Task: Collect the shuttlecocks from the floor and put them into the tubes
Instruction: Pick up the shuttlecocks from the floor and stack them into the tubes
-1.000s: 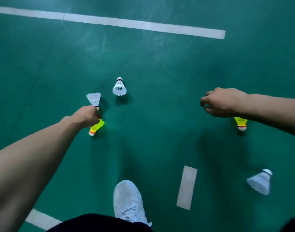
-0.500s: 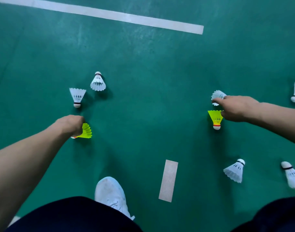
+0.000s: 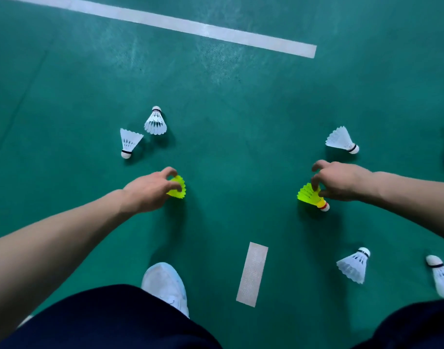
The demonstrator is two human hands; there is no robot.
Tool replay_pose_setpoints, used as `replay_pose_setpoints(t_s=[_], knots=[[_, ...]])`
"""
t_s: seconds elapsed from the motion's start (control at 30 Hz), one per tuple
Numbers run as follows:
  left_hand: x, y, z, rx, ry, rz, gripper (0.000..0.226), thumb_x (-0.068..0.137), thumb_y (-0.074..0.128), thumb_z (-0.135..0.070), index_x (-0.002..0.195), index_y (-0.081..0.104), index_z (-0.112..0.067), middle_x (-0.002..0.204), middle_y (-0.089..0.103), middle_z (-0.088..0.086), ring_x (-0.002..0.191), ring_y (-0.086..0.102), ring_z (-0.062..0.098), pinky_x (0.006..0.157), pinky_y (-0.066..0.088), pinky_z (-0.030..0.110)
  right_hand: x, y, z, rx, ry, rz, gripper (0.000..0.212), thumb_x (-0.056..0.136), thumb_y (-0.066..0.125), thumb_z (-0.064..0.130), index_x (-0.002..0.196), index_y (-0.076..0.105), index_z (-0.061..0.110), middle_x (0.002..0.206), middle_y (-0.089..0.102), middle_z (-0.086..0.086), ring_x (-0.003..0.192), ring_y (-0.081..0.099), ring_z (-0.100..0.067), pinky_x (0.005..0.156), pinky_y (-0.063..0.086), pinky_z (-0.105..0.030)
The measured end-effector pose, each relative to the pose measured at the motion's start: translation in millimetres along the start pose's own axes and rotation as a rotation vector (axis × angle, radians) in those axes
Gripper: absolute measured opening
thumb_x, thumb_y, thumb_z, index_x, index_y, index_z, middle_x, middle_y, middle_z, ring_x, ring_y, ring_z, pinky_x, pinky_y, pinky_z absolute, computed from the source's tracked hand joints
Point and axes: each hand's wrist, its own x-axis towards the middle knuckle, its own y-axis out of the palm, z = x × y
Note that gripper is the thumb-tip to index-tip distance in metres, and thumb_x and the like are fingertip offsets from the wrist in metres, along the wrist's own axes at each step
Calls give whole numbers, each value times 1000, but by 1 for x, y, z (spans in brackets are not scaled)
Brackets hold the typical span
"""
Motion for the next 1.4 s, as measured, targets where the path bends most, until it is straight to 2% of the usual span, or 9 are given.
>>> replay_pose_setpoints(t_s=[0.27, 0.4, 0.5, 0.63, 0.93, 1.07, 1.2, 1.3, 1.4], knots=[[9, -52, -46, -61, 171, -425, 5, 95, 66, -23, 96, 67, -18, 146, 36, 6, 110, 60, 28, 81, 59, 42, -17, -16, 7, -86, -96, -334, 14, 100, 54, 31, 94, 65, 24, 133, 45, 7, 101, 50, -24, 69, 45, -33], [-26, -157, -77, -91, 219, -554, 6, 94, 69, -15, 94, 65, -11, 136, 49, 6, 93, 63, 30, 73, 57, 41, -73, -74, 1, 363, 60, -629, 12, 97, 61, 33, 94, 70, 27, 97, 70, 4, 88, 60, -29, 67, 49, -37], [-71, -257, -110, -86, 247, -501, 8, 98, 63, -22, 96, 61, -15, 107, 61, 1, 88, 60, 28, 67, 52, 39, -150, -120, 5, 913, 212, -847, 8, 97, 63, 32, 104, 67, 28, 98, 75, -3, 82, 62, -31, 73, 49, -40], [-140, -401, -164, -100, 315, -328, 10, 97, 66, -28, 90, 68, -22, 71, 49, -3, 72, 56, 29, 62, 45, 36, -280, -172, 16, 1169, 316, -1083, 10, 98, 52, 39, 106, 49, 34, 71, 64, -2, 63, 54, -33, 61, 40, -39], [-275, -667, -390, -256, 519, -241, 16, 93, 67, -15, 102, 76, -24, 72, 65, -3, 59, 50, 19, 61, 41, 32, -620, -229, 1, 1698, 861, -1233, 5, 96, 55, 34, 98, 55, 38, 84, 73, 3, 75, 66, -33, 69, 57, -54], [-318, -714, -510, -264, 682, -213, 11, 92, 72, -18, 91, 78, -27, 68, 64, -1, 58, 48, 17, 58, 39, 30, -720, -207, -1, 1767, 1101, -1394, 13, 95, 63, 32, 107, 65, 35, 93, 77, 9, 80, 68, -14, 75, 54, -37], [-345, -719, -606, -150, 901, -193, 20, 88, 77, -11, 94, 81, -30, 96, 76, -16, 87, 65, 4, 81, 49, 17, -766, -156, -2, 1938, 1193, -1424, 10, 95, 72, 18, 104, 74, 19, 81, 71, 26, 79, 64, 9, 75, 47, -27], [-353, -709, -682, -91, 984, -187, 21, 87, 79, -11, 96, 81, -30, 100, 76, -20, 96, 63, 1, 82, 37, -1, -799, -98, -12, 2009, 1256, -1400, 18, 93, 71, 13, 87, 69, 30, 76, 69, 30, 75, 64, 8, 72, 44, -19], [-350, -685, -767, -102, 984, -139, 18, 91, 74, -8, 100, 81, -23, 97, 75, -22, 92, 62, -1, 79, 44, 6, -843, -31, -30, 2066, 1314, -1301, 21, 93, 72, 14, 83, 67, 31, 76, 69, 23, 77, 64, 6, 71, 43, -14]])
